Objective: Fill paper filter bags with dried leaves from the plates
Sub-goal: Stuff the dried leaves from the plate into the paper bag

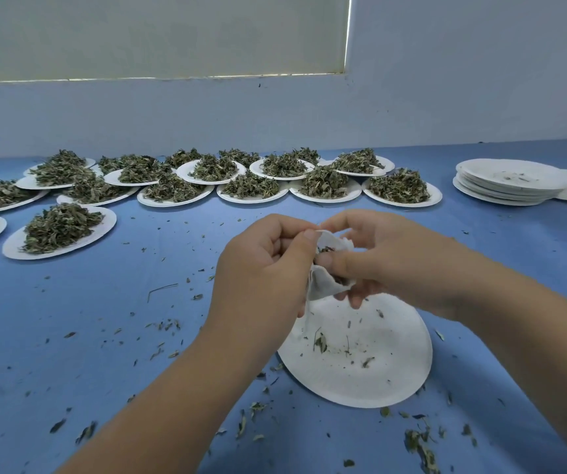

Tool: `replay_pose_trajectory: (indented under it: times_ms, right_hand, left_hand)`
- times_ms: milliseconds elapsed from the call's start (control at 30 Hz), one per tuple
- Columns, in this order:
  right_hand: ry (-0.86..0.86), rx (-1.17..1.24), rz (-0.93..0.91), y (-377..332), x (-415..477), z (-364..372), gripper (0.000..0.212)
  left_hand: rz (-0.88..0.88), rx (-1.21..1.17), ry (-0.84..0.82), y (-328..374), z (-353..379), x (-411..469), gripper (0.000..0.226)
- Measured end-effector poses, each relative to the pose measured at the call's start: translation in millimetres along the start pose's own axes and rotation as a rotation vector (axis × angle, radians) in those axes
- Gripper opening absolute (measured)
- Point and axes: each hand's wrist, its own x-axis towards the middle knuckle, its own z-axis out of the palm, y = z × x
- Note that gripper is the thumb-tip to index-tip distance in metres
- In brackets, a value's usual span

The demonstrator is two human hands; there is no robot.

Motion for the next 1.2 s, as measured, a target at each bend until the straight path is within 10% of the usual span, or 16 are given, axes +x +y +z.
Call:
replay_pose_trajectory:
  times_ms: [367,667,867,1200]
  right_hand:
    - [0.144,-0.267,-0.027,-3,30,28,0.005]
    - [0.049,0.166,-0.051,12,1,-6,0.048]
    - [-0.082,-0.697,-0.198,27,-19,3,0.018]
    - [-0.122,-1.007,-0.284,29,-20,31,0.018]
  left_hand:
    - [0.018,0.02,-0.052,2,-5,2,0.019]
    - [0.04,-0.001,0.109,-3,-24,15,0.018]
    - [0.057,0.011,0.207,-5,-32,21,0.014]
    - [0.178,0.162,0.216,-6,-29,16,0.016]
